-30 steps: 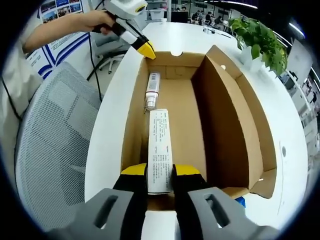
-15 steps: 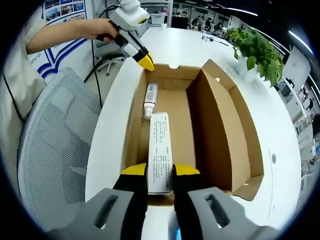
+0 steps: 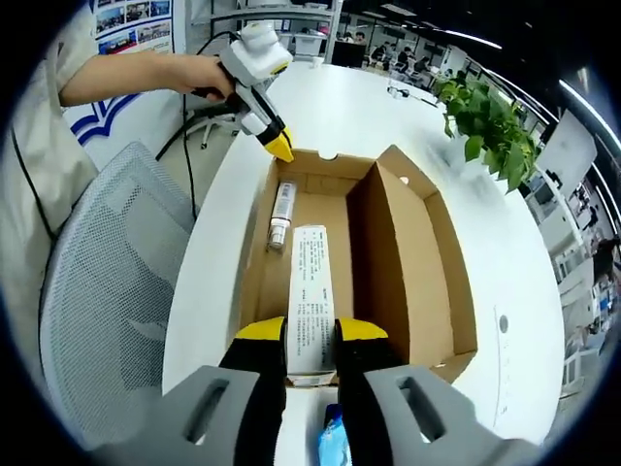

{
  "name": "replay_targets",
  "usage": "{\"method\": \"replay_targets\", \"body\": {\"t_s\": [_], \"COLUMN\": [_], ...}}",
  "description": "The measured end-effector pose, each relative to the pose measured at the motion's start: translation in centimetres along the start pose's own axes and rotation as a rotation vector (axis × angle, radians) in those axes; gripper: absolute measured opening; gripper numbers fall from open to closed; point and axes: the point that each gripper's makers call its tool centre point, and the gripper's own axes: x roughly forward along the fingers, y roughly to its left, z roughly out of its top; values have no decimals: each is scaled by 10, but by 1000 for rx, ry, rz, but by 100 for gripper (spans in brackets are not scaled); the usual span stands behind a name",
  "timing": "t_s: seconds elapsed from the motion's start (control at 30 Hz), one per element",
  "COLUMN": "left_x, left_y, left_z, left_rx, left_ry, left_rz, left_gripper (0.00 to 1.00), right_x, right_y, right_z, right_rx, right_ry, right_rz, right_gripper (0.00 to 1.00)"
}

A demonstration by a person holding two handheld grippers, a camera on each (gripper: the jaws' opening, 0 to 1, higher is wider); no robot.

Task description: Operate the shoe box by opening the lid, removing the specified soft item, and placing it in the target area until the item is outside and the box remains undamaged.

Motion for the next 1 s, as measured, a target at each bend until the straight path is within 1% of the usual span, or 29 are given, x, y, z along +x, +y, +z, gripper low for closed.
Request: {"method": "replay_targets", "body": {"t_s": [0.3,0.53,0.7,0.83,1.0], "left_x": [0,0,-1,-1,0], "left_y": [0,-1,-2,-2,-2], "left_z": [0,0,0,0,0], "left_rx": [3,8,13,10,9], "left_ry": [3,8,12,16,24], "left_rz": [2,6,10,10,12], "left_gripper": [5,5,5,5,5], "right_x": [-24,-47,-62,-78,-91], "right_y": [-9,-19,-26,-32,-38], "right_z": [4,-1,-7,-16,-26], "right_rx": [9,7,7,13,23], "right_ry": [-30,-33,-31,-28,-23], "right_rz": [-26,-58,-83,-101,-117], "right_gripper": [16,16,15,15,16]}}
